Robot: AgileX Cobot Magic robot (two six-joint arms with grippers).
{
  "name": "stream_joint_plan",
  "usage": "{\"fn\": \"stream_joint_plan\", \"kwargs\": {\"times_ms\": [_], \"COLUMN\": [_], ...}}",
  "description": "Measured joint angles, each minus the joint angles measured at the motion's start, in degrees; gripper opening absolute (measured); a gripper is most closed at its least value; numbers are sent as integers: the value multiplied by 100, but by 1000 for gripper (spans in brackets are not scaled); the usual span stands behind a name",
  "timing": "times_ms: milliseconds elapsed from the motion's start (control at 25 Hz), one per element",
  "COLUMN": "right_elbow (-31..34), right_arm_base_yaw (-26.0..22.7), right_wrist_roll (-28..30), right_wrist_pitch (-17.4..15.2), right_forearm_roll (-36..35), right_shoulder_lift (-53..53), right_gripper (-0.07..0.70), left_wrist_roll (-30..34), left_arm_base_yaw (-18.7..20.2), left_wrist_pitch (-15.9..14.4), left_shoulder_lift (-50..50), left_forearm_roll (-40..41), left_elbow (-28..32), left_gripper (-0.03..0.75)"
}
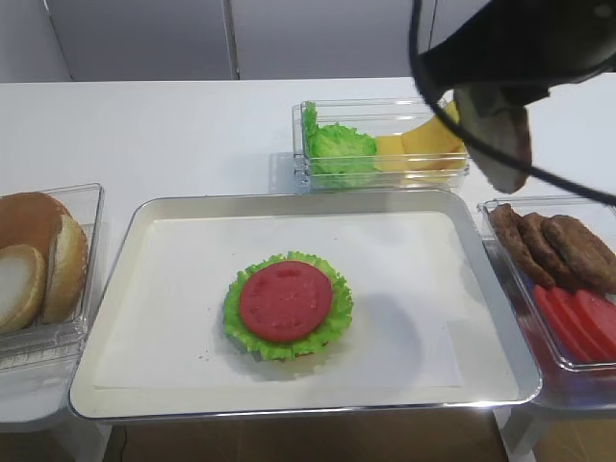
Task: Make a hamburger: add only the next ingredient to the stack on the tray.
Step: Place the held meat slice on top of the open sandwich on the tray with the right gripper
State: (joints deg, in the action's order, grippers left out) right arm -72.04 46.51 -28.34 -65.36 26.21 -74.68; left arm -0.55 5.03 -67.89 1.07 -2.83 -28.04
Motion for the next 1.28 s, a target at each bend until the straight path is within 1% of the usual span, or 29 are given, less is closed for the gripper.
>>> {"fn": "stream_joint_plan", "kwargs": {"times_ms": [160,360,520,640,840,1280], "right_elbow": [0,-25,-288,-560,-709,-731], "right_arm_base_yaw": [531,1150,1443,1516,1524,1524], "right_wrist_roll": [-150,-386,-463,-463,-474,-474], "right_wrist_pitch": [42,402,416,426,416,484], "right_forearm_roll": [56,194,334,422,511,308], "right_shoulder_lift": [-330,-884,-1439,-1850,-2279,-2389], "right_gripper": [127,127,127,127,127,127], "left_wrist_roll": [0,0,0,0,0,0], "left_arm_base_yaw": [0,0,0,0,0,0], "left_wrist_pitch": [0,0,0,0,0,0], "left_shoulder_lift": [0,0,0,0,0,0], "left_forearm_roll": [0,0,0,0,0,0], "left_elbow": [0,0,0,0,0,0], "left_gripper": [402,402,402,402,402,402]}}
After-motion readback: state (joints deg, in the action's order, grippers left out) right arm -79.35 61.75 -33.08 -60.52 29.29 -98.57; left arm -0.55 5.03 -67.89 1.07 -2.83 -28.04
